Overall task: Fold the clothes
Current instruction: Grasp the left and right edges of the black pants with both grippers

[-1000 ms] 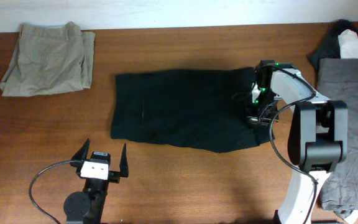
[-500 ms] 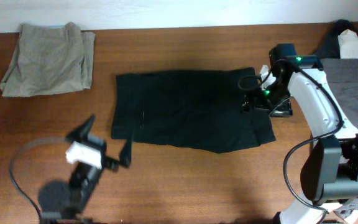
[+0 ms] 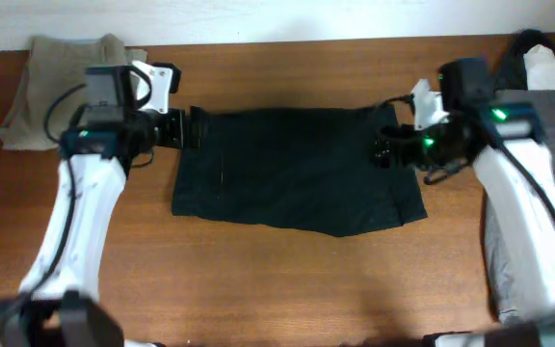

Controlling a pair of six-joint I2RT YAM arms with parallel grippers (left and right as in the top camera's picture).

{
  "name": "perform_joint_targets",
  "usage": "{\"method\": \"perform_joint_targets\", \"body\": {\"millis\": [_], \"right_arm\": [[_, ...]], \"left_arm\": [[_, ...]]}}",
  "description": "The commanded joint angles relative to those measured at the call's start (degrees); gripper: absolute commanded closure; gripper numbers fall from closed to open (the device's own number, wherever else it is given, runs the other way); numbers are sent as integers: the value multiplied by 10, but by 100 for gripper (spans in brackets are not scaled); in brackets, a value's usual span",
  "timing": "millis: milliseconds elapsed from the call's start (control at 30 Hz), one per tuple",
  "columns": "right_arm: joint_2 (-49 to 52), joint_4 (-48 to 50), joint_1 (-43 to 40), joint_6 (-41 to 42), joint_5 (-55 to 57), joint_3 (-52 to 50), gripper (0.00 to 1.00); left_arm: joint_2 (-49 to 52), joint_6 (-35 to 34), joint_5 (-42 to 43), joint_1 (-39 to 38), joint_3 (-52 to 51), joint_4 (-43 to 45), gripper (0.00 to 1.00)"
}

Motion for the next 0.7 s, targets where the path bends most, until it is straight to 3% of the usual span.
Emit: {"method": "perform_joint_targets", "body": {"millis": [0, 200, 267, 667], "right_arm": [[-88, -7, 3, 7, -8, 9, 1], [-176, -42, 3, 7, -8, 9, 1], [-178, -46, 3, 7, -8, 9, 1], [-166, -46, 3, 7, -8, 9, 1]], "left_arm": [[69, -69, 2, 12, 8, -2, 1], [154, -94, 6, 69, 8, -19, 1], [181, -65, 40, 78, 8, -29, 1], [297, -32, 84, 66, 8, -65, 1]]}}
